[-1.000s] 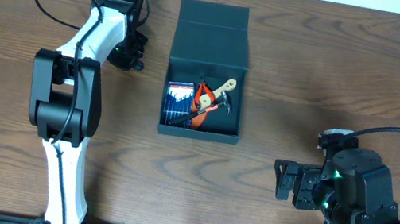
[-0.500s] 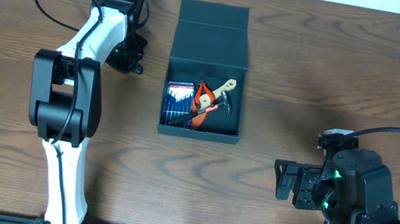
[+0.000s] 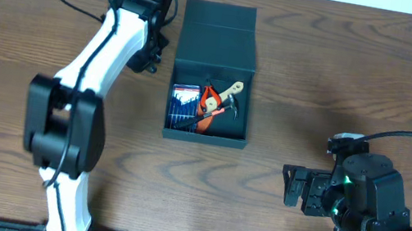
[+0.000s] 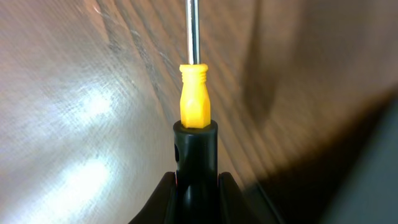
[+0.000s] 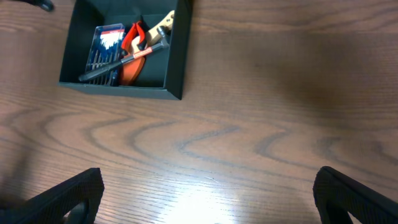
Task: Pack container
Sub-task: 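Lower the screwdriver into the black box and open the left gripper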
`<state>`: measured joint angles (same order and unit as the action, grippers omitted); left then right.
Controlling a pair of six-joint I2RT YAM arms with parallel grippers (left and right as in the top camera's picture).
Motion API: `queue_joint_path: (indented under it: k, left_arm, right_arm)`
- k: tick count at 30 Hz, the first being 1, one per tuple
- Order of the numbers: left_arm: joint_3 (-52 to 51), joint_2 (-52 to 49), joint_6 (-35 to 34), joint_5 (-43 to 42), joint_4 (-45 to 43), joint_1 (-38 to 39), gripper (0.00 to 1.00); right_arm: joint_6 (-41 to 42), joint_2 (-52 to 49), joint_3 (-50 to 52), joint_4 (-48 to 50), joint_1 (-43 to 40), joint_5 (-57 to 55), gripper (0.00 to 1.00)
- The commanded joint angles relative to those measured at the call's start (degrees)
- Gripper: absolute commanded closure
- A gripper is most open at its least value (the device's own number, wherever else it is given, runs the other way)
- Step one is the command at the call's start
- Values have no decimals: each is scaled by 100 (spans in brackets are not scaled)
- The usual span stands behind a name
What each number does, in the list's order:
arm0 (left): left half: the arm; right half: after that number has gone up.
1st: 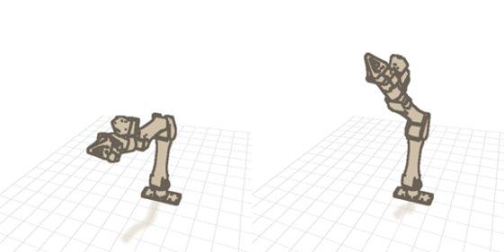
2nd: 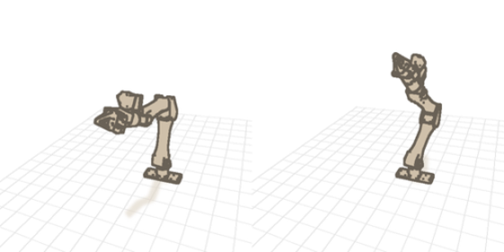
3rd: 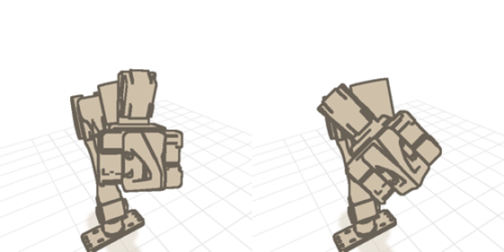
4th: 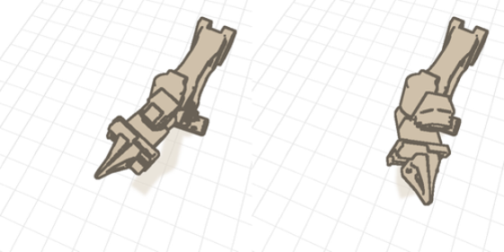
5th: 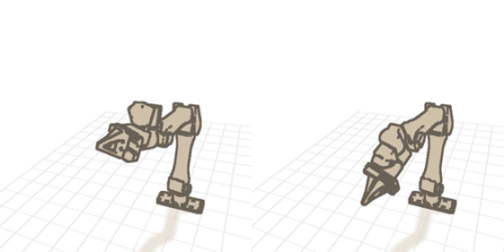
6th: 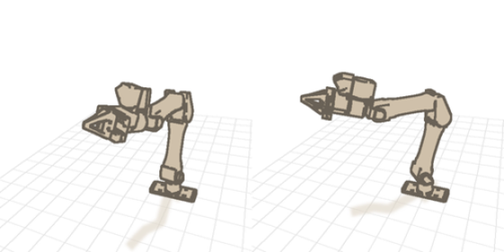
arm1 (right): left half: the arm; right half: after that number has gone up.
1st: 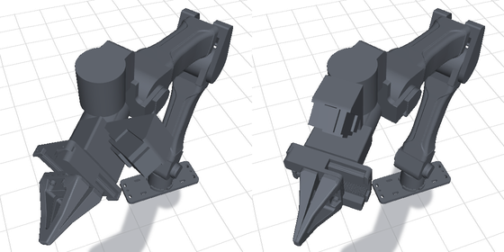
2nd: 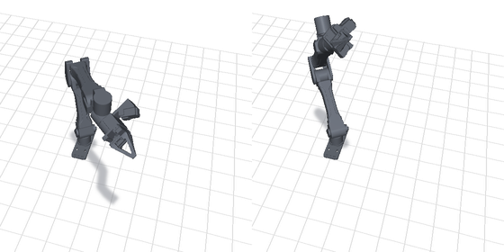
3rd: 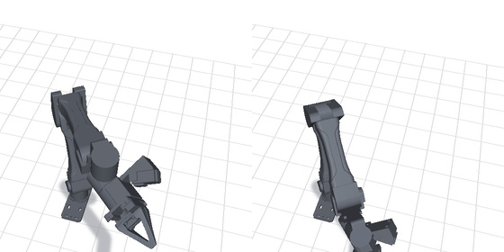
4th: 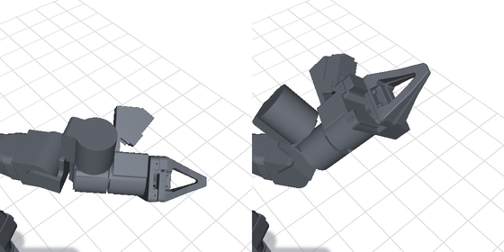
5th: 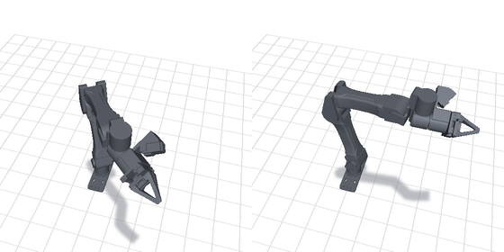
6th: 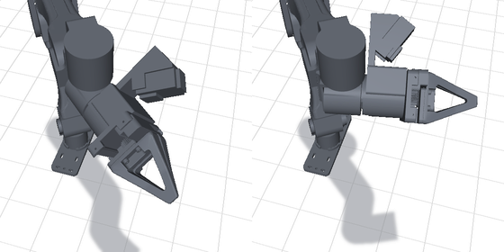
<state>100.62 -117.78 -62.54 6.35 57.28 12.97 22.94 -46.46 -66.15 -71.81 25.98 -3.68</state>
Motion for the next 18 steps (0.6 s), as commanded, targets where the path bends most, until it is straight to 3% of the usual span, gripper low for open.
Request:
queue_joint_path:
  k: [1,7,13,18]
  left_arm:
    - [0,527,354,232,146,249,94]
    - [0,920,402,227,214,1102,94]
    - [0,702,407,210,179,2048,94]
    - [-2,564,769,221,251,2402,94]
  right_arm:
    - [-72,7,13,-2,-44,-17,1]
    - [-72,7,13,-4,-44,-17,1]
    - [-72,7,13,-4,-44,-17,1]
    - [-72,7,13,-4,-44,-17,1]
